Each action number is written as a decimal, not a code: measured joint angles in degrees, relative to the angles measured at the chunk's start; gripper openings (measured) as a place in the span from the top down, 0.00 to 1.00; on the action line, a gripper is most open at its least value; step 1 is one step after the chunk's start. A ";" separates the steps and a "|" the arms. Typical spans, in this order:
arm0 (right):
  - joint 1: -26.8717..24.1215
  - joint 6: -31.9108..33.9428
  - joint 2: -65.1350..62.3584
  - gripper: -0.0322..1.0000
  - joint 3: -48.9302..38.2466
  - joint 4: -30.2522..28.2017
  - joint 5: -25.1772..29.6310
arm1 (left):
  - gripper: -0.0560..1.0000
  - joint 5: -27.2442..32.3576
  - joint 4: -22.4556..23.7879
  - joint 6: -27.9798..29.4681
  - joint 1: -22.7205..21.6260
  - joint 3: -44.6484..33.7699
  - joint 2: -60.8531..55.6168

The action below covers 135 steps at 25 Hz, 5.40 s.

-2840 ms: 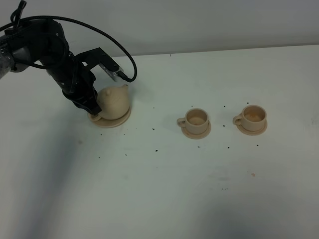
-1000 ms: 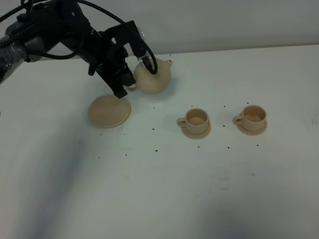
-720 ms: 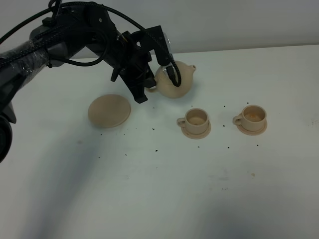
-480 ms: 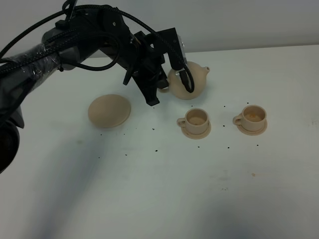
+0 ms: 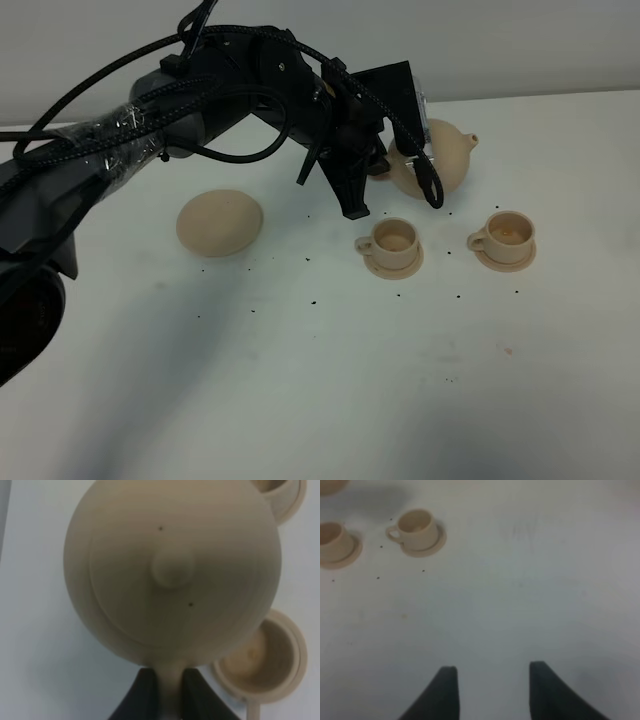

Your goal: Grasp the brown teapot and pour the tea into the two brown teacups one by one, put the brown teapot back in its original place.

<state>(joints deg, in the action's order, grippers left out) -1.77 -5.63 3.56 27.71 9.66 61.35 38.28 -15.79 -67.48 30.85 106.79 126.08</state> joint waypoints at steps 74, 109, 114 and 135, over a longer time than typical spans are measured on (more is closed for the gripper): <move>0.00 0.00 0.00 0.64 0.00 0.02 0.00 | 0.83 -7.76 12.90 -22.73 5.67 18.10 16.00; 0.00 0.00 0.00 0.64 0.00 0.02 0.00 | 0.83 -10.92 15.00 -33.86 5.94 18.10 16.00; 0.00 0.00 0.00 0.64 0.00 0.02 0.00 | 0.83 -11.75 15.79 -34.38 5.94 18.10 16.00; 0.00 0.00 0.00 0.64 0.00 0.02 0.00 | 0.83 -14.13 15.79 -41.14 6.57 18.10 16.13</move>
<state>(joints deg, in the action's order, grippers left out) -1.77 -5.63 3.56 27.71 9.69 61.35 24.15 0.00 -108.62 37.42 124.89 142.21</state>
